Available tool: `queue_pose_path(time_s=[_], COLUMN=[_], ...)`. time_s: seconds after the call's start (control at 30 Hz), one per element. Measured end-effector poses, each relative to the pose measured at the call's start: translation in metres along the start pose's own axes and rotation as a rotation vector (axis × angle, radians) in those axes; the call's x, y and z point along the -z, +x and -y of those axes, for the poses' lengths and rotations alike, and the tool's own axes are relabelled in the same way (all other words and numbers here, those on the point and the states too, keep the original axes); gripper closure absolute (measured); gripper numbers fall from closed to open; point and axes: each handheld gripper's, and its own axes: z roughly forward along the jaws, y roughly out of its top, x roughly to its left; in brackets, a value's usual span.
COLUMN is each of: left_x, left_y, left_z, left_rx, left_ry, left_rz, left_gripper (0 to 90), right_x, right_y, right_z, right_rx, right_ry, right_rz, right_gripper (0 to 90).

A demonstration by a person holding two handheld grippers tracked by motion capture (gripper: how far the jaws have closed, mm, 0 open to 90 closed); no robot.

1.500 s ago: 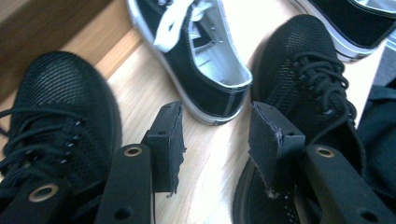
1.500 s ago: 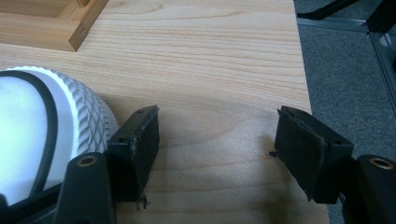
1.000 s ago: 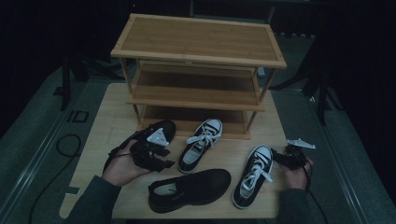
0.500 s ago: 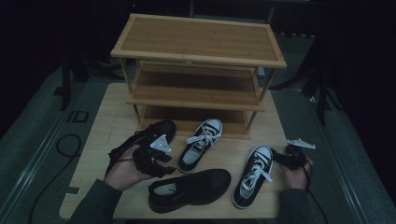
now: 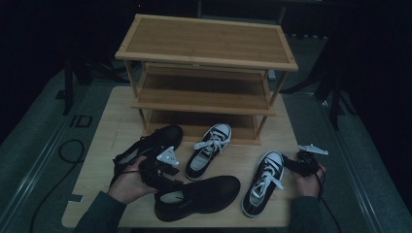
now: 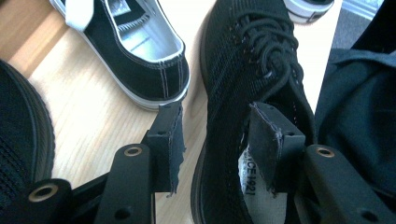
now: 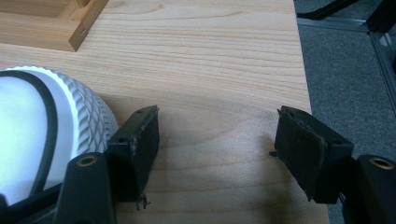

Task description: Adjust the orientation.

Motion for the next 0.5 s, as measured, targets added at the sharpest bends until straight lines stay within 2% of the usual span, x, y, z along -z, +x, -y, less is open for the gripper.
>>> queue_pose_path(time_s=[0.1, 0.33, 0.5], left_x=[-0.0027, -0.004, -0.0105], left_y=[-0.0022, -0.0054, -0.0054], left_z=[0.0005, 0.0011, 0.0009], left_rx=[-0.009, -0.024, -0.026], left_ry=[0.01, 0.028, 0.058], left_rz=[0.014, 0.015, 0.015], left_gripper=[55.0, 56.2, 62.8], right_x=[0.0, 0.0, 0.0], right_y=[0.0, 0.0, 0.0], right_z=[0.0, 0.0, 0.0], right_rx=[0.0, 0.0, 0.0], right_ry=[0.0, 0.0, 0.0], right_rz=[0.0, 0.0, 0.0], right_gripper=[30.4, 30.4, 30.4])
